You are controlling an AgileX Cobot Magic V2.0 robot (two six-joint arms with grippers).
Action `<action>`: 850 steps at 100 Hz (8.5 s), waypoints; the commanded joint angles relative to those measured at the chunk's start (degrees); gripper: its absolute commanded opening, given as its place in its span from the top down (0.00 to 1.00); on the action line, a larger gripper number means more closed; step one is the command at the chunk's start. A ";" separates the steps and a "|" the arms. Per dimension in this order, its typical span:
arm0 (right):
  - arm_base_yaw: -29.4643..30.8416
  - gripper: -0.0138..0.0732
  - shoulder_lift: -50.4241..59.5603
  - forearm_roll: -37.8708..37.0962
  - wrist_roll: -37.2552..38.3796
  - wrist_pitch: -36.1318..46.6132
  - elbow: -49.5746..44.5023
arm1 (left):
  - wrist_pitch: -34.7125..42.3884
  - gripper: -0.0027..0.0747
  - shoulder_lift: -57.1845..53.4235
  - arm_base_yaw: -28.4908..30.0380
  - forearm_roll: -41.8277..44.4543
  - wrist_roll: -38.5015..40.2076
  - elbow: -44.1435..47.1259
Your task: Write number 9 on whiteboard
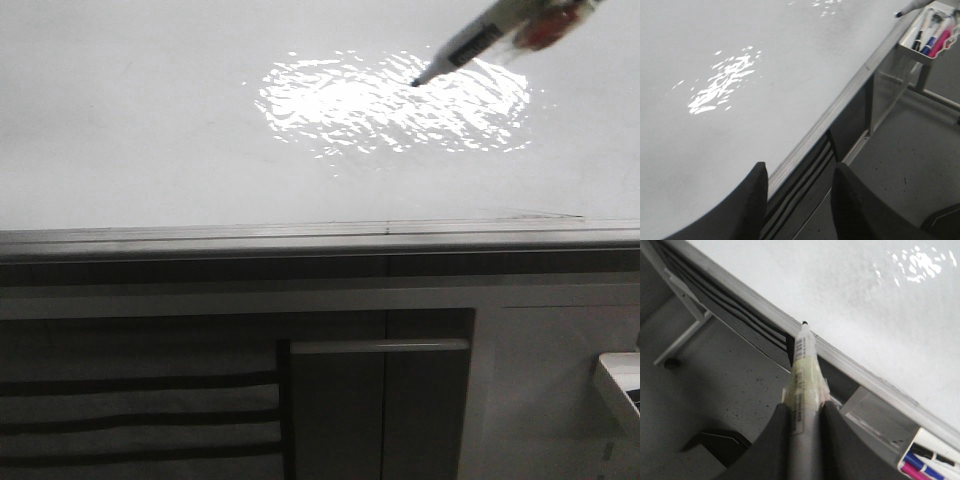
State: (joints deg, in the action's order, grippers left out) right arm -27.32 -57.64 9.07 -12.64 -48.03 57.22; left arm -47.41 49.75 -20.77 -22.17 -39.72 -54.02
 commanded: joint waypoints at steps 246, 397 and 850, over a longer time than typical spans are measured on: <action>2.18 0.92 -4.91 8.55 -3.63 13.76 0.98 | 10.85 0.60 -4.38 1.38 -7.46 -4.67 4.99; -8.21 0.87 -1.30 9.36 -34.82 -4.45 4.17 | 6.56 0.96 30.39 -29.26 -15.90 -23.53 -14.52; -0.41 0.92 29.10 -12.64 20.06 20.62 -23.82 | 47.41 0.99 -51.60 16.69 24.10 46.36 55.33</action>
State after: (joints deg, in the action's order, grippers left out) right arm -28.06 -28.06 -2.75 7.63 -31.27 31.89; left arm -4.04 -0.34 -4.22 2.37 6.08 -0.32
